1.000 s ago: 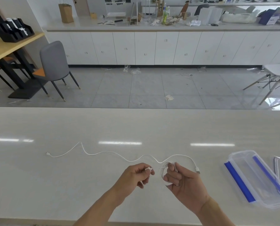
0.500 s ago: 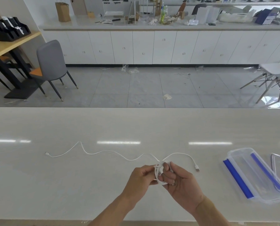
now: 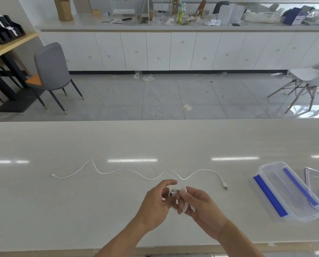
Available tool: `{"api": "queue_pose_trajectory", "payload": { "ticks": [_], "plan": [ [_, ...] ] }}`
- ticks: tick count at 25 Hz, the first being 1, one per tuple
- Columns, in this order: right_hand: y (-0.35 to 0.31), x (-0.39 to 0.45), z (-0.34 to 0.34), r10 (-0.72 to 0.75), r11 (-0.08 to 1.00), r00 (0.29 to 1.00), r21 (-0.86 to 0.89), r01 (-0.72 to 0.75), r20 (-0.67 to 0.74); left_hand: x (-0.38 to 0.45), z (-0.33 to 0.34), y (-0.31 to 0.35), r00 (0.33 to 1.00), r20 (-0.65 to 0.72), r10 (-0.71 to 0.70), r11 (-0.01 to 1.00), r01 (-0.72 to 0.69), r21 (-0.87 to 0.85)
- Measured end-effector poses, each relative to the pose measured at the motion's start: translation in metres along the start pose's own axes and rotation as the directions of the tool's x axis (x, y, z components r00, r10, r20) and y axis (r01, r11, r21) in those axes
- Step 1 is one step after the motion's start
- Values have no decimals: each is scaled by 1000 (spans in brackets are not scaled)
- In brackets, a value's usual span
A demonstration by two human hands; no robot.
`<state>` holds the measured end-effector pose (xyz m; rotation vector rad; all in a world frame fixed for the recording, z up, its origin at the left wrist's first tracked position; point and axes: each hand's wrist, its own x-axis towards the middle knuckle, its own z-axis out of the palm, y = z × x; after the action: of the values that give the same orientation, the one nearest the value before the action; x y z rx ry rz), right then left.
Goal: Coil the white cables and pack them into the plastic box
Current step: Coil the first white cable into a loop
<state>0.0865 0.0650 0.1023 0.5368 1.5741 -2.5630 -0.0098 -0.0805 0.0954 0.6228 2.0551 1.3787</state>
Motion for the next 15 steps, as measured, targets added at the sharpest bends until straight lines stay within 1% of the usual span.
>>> {"api": "queue_pose_trajectory", "payload": {
  "ticks": [2,4,6,7,8,10,11,12,13,14,15],
  "plan": [
    [0,3,7,-1,996,998,-93,-4,-57,-2,1,-4,999,-12,32,999,-31,35],
    [2,7,13,-20,985,987,-171,-8,-160,-2,-2,-7,998,-39,43,998,-41,47],
    [7,10,17,-64,970,955,-245,-10,-291,-2,-10,-8,998,-50,40,998,-37,52],
    [9,12,18,-90,958,939,-288,-10,-331,-2,-15,-8,999,-31,23,999,-22,28],
    [12,13,19,-109,946,932,-323,-10,-346,-2,-20,-9,1000,5,-11,999,12,-32],
    [16,14,21,-115,934,933,-357,-15,-341,-1,-29,-11,989,103,-106,962,128,-240],
    [19,15,23,-117,929,933,-369,-18,-341,-1,-33,-15,975,169,-147,909,200,-366],
    [21,16,26,-133,920,927,-392,-16,-350,-2,-35,-18,955,242,-169,832,270,-485],
    [24,17,28,-164,905,915,-426,-9,-368,-3,-37,-20,935,307,-175,757,327,-566],
    [27,18,31,-205,883,898,-469,-2,-390,-4,-37,-22,920,347,-182,721,365,-589],
    [30,20,33,-248,855,880,-519,2,-405,-4,-37,-23,912,356,-202,731,383,-565]
  ]
}}
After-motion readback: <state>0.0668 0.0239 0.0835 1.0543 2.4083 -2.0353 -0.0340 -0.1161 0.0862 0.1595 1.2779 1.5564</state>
